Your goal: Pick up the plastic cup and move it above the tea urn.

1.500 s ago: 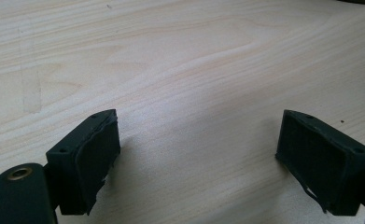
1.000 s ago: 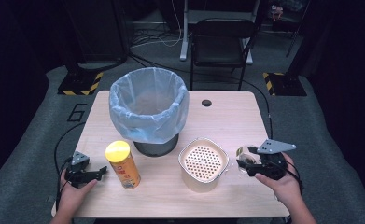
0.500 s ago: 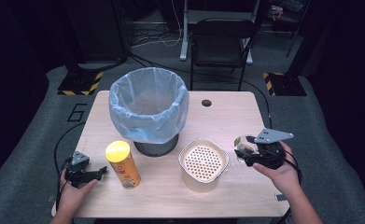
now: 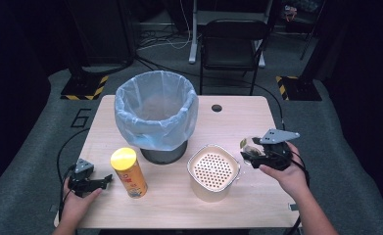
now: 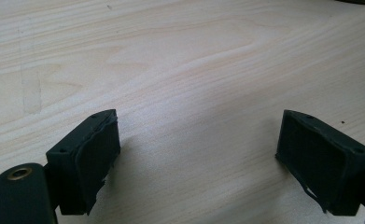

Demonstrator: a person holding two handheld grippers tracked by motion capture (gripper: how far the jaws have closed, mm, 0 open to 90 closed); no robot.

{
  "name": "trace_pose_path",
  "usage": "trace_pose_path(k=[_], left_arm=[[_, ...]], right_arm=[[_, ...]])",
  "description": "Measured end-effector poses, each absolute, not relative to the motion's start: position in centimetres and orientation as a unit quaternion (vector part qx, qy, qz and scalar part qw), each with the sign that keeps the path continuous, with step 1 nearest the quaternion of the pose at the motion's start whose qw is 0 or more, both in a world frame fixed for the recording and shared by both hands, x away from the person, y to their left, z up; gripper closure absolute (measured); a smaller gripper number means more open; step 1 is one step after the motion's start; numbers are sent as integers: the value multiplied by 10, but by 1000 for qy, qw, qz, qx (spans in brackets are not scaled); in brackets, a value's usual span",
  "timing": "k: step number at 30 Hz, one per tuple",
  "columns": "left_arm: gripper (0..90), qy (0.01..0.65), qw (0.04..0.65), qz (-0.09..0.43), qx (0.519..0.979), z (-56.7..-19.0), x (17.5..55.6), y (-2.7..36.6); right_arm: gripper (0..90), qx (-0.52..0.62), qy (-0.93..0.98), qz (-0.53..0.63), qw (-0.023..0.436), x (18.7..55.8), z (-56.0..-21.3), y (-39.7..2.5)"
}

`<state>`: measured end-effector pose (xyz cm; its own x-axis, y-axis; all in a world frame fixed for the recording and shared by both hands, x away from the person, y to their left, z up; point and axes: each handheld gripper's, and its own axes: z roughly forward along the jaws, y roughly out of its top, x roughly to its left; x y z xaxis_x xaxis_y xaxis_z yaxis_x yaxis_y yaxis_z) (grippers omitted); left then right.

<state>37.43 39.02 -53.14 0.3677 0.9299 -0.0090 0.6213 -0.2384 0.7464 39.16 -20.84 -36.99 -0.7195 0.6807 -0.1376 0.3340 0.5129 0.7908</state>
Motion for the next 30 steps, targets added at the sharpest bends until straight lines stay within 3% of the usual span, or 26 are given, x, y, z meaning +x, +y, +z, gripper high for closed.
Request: trace_pose_path(k=[30], left_arm=[[132,516,345,225,751,-532,375,390]], right_arm=[[331,207,849,427,232,437,-375,-182]])
